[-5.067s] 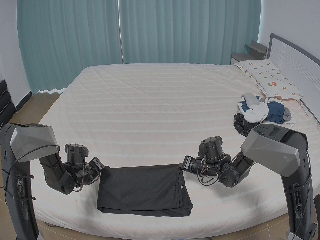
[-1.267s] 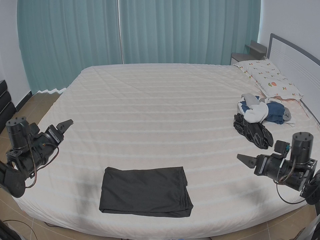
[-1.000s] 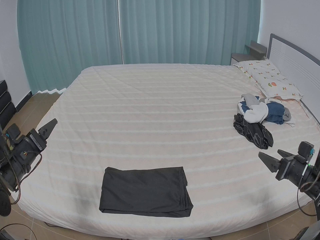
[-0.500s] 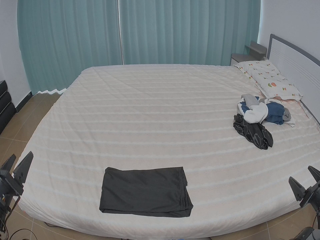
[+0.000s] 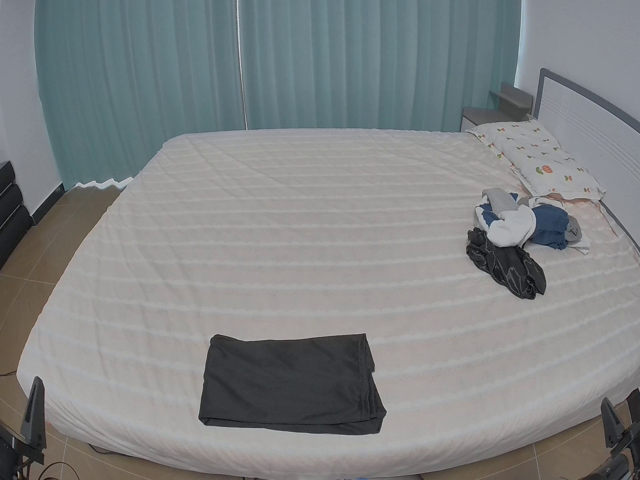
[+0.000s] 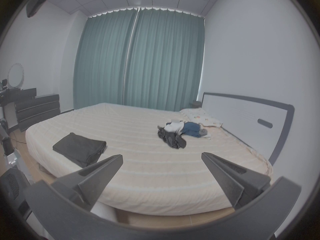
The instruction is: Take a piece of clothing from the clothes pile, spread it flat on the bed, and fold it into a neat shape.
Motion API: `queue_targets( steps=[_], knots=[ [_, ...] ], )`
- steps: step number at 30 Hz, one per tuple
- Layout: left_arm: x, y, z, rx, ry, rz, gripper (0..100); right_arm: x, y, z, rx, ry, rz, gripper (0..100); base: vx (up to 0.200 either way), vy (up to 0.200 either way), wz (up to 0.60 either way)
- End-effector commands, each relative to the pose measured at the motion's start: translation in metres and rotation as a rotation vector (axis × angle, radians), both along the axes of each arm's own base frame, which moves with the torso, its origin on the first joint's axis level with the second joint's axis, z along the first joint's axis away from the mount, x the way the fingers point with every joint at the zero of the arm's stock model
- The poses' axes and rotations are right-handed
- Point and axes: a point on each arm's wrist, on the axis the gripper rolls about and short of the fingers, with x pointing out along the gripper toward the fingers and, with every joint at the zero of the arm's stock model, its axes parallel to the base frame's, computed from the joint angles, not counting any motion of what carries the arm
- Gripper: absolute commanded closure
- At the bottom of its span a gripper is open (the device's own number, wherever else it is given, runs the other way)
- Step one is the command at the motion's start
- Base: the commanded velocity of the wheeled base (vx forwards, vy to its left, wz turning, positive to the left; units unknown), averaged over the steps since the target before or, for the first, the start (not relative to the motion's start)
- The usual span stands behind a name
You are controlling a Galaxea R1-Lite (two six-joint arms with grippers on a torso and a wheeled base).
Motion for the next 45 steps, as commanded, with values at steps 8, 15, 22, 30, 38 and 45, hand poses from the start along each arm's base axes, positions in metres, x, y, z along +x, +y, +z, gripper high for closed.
queue_targets(
  steps=[8,15,22,30,38,45],
  knots=[
    [-0.007,0.0,-0.029,0.075,-0.093,0.026,0,-0.004,0.004,-0.015,-0.01,-0.185,0.101,0,0.0,0.0,0.0],
    [-0.005,0.0,-0.037,0.065,-0.018,0.02,0,0.0,0.006,-0.022,-0.028,-0.209,0.201,0,0.0,0.0,0.0],
    [-0.003,0.0,-0.052,0.054,0.129,0.017,0,0.0,0.006,-0.023,0.027,-0.183,0.174,0,0.0,0.0,0.0],
    [-0.003,0.0,-0.058,-0.051,0.19,-0.002,0,0.0,0.004,-0.028,0.109,-0.138,0.115,0,0.0,0.0,0.0],
    [-0.003,0.0,-0.057,-0.051,0.183,-0.01,0,0.0,0.004,-0.029,0.124,-0.134,0.087,0,0.0,0.0,0.0],
    [-0.003,0.0,-0.057,-0.048,0.181,-0.012,0,0.001,0.004,-0.029,0.128,-0.14,0.084,0,0.0,0.0,0.0]
  ],
)
